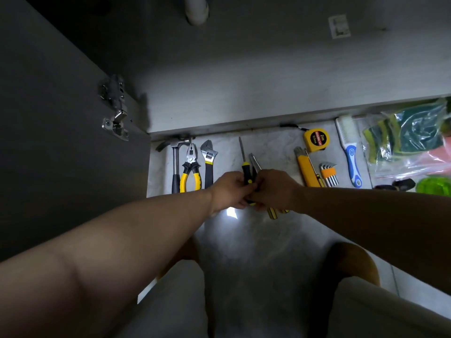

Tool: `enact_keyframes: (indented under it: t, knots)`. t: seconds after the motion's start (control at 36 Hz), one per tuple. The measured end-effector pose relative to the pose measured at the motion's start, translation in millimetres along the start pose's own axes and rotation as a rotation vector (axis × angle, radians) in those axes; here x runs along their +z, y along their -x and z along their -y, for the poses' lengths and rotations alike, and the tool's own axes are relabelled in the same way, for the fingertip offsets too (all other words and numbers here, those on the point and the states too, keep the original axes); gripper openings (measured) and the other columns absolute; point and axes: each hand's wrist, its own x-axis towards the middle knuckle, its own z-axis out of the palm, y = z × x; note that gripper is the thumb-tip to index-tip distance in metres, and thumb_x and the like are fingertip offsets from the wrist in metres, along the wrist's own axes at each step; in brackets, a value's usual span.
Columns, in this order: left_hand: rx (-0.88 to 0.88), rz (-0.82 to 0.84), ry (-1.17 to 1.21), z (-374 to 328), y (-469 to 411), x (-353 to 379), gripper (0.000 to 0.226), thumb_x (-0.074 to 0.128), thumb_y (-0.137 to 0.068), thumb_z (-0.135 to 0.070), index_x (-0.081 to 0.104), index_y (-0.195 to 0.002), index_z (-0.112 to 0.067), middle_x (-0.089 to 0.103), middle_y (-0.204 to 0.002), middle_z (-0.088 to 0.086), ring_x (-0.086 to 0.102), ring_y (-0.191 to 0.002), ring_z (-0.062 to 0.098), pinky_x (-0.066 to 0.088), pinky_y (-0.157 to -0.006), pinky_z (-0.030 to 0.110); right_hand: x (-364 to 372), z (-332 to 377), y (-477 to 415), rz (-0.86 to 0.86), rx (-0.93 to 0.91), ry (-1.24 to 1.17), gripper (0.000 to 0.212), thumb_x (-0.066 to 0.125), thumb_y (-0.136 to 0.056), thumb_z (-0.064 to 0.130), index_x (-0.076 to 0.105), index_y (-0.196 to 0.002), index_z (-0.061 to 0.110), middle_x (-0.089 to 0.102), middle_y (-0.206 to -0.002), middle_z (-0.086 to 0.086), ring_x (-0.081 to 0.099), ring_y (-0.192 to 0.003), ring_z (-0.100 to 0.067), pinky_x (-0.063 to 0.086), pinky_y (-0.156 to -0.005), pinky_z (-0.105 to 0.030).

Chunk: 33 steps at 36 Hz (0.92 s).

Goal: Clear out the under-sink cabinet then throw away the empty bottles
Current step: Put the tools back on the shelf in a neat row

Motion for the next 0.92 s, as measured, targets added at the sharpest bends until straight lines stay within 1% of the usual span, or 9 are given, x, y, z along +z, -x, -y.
enact_keyframes:
  t: [0.14, 0.22, 0.31, 0.44, 0.53, 0.61, 0.72, 0.83, 0.92]
  knots:
    - [-0.076, -0.118, -0.092, 13, -10, -12, 0.022, 0.066, -0.098, -0.018, 0.053, -0.082, -0.008, 0.066, -0.087, 0.023, 0.070, -0.079, 0.036, 0.059, -0.085, 0.056, 11, 3, -1, -0.053, 0.027, 0.119, 0.034, 0.067, -0.088, 0.034, 0.060, -0.105, 0.005, 0.071, -0.099, -0.014, 0.068, -0.091, -0.029, 0.058, -0.080, -0.040]
    - [-0.095, -0.206, -0.379, 21, -15, -24, 0.029, 0.067, -0.096, -0.037, 0.063, -0.094, -0.008, 0.074, -0.091, 0.016, 0.074, -0.082, 0.032, 0.061, -0.077, 0.041, 9, -8, -3, -0.098, 0.028, 0.239, 0.031, 0.064, -0.089, 0.031, 0.049, -0.109, 0.013, 0.066, -0.103, -0.011, 0.064, -0.085, -0.026, 0.052, -0.068, -0.035]
    - [-0.092, -0.262, -0.575, 25, -18, -32, 0.032, 0.067, -0.093, -0.046, 0.060, -0.091, -0.015, 0.068, -0.089, 0.008, 0.068, -0.085, 0.029, 0.047, -0.067, 0.030, 3, -22, -6, -0.126, 0.057, 0.310, 0.032, 0.064, -0.088, 0.029, 0.040, -0.105, 0.017, 0.062, -0.100, -0.009, 0.058, -0.076, -0.022, 0.045, -0.056, -0.029]
    - [-0.083, -0.298, -0.681, 28, -21, -38, 0.029, 0.065, -0.094, -0.044, 0.055, -0.081, -0.020, 0.063, -0.084, 0.004, 0.065, -0.087, 0.027, 0.042, -0.068, 0.028, -2, -45, -6, -0.124, 0.095, 0.386, 0.041, 0.065, -0.088, 0.032, 0.043, -0.116, 0.013, 0.061, -0.103, -0.009, 0.060, -0.090, -0.025, 0.048, -0.069, -0.035]
    - [-0.103, -0.322, -0.696, 30, -22, -39, 0.031, 0.067, -0.092, -0.045, 0.056, -0.083, -0.018, 0.065, -0.086, 0.007, 0.063, -0.083, 0.025, 0.042, -0.067, 0.028, 1, -55, -6, -0.062, 0.118, 0.401, 0.046, 0.068, -0.087, 0.036, 0.048, -0.121, 0.014, 0.062, -0.102, -0.005, 0.060, -0.090, -0.021, 0.049, -0.071, -0.032]
    - [-0.104, -0.343, -0.722, 31, -24, -38, 0.036, 0.069, -0.091, -0.046, 0.060, -0.099, -0.012, 0.070, -0.101, 0.014, 0.066, -0.095, 0.029, 0.049, -0.073, 0.032, 5, -61, -7, -0.039, 0.138, 0.383, 0.046, 0.067, -0.088, 0.037, 0.050, -0.126, 0.015, 0.065, -0.107, -0.006, 0.063, -0.092, -0.022, 0.054, -0.074, -0.033]
    - [-0.082, -0.386, -0.751, 30, -23, -35, 0.052, 0.070, -0.091, -0.035, 0.045, -0.127, -0.007, 0.064, -0.120, 0.017, 0.063, -0.110, 0.034, 0.048, -0.079, 0.034, 7, -58, -11, -0.003, 0.195, 0.310, 0.027, 0.064, -0.088, 0.019, 0.059, -0.114, 0.011, 0.067, -0.093, -0.006, 0.066, -0.073, -0.017, 0.053, -0.055, -0.026]
    - [-0.001, -0.417, -0.732, 23, -17, -28, 0.044, 0.065, -0.090, -0.033, 0.046, -0.122, -0.011, 0.063, -0.118, 0.013, 0.065, -0.104, 0.034, 0.054, -0.082, 0.039, 3, -57, -13, 0.038, 0.245, 0.307, 0.027, 0.067, -0.084, 0.006, 0.064, -0.110, 0.008, 0.064, -0.080, -0.003, 0.065, -0.064, -0.014, 0.050, -0.049, -0.022]
    - [0.106, -0.336, -0.594, 12, -14, -16, 0.029, 0.068, -0.091, -0.036, 0.058, -0.103, -0.013, 0.068, -0.104, 0.007, 0.066, -0.098, 0.027, 0.056, -0.083, 0.037, -1, -54, -12, -0.029, 0.222, 0.264, 0.013, 0.067, -0.084, 0.013, 0.064, -0.096, 0.012, 0.065, -0.081, -0.003, 0.064, -0.066, -0.015, 0.046, -0.048, -0.021]
